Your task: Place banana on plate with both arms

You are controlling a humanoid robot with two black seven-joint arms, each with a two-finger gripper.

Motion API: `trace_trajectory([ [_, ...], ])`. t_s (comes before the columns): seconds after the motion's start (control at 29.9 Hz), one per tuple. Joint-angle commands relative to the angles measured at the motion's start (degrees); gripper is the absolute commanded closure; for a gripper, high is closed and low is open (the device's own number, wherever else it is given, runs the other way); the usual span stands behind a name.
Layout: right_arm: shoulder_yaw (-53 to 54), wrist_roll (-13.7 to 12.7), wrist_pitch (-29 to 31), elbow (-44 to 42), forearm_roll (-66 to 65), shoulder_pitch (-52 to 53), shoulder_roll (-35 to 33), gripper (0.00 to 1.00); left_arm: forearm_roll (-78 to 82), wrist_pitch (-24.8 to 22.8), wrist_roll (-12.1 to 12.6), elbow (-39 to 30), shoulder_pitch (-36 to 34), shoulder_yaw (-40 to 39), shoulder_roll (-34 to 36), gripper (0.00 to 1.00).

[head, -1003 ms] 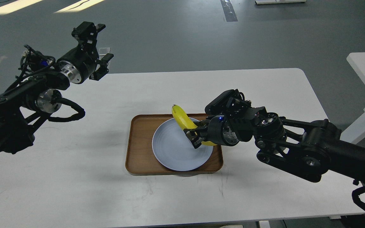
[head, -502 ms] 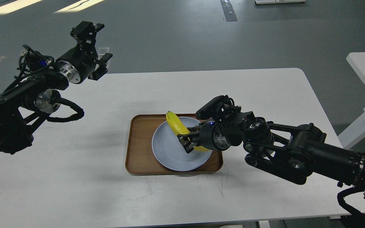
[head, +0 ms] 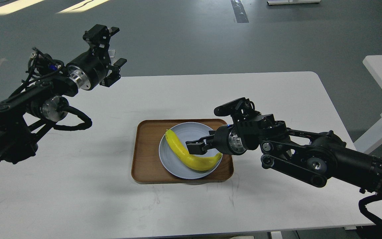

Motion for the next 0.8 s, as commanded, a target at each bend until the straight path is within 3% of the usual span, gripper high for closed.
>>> trace_trajectory([
  [0.0, 10.3, -0.1, -1.3, -2.5, 6.2, -0.8, -2.0, 0.0, 0.1, -0.1, -0.2, 0.0, -0.2, 0.6, -1.1, 0.02],
  [0.13, 22.6, 0.6, -5.7, -12.8, 25.7, -1.8, -1.6, 0.0, 0.1, -0.1, -0.3, 0.0, -0.2, 0.5, -2.6, 0.02],
  [0.17, 25.6, 0.7, -7.4, -15.1, 35.9, -2.0, -1.5, 0.0, 0.1, -0.1, -0.3, 0.0, -0.2, 0.3, -3.0, 0.02],
  [0.33, 32.7, 0.8, -8.6, -20.1, 65.9, -2.1, -1.5, 0.0, -0.3, -0.7, -0.4, 0.0, 0.2, -0.3, -3.3, 0.02],
  [0.5, 41.5, 0.6, -5.7, -20.9, 67.6, -7.0, -0.6, 0.0, -0.9, -3.2, -0.5, 0.1, 3.2, -3.0, -3.1, 0.02],
  [0.6, 42.2, 0.2, 2.8, -24.1, 67.2, -7.6, -0.1, 0.0, -0.8, -5.2, -0.5, 0.1, 6.1, -6.1, -2.6, 0.02],
  [0.77, 42.3, 0.1, 2.8, -27.3, 65.7, -7.4, -0.6, 0.0, -0.9, -6.7, -0.5, 0.0, 7.4, -6.4, -1.4, 0.02],
])
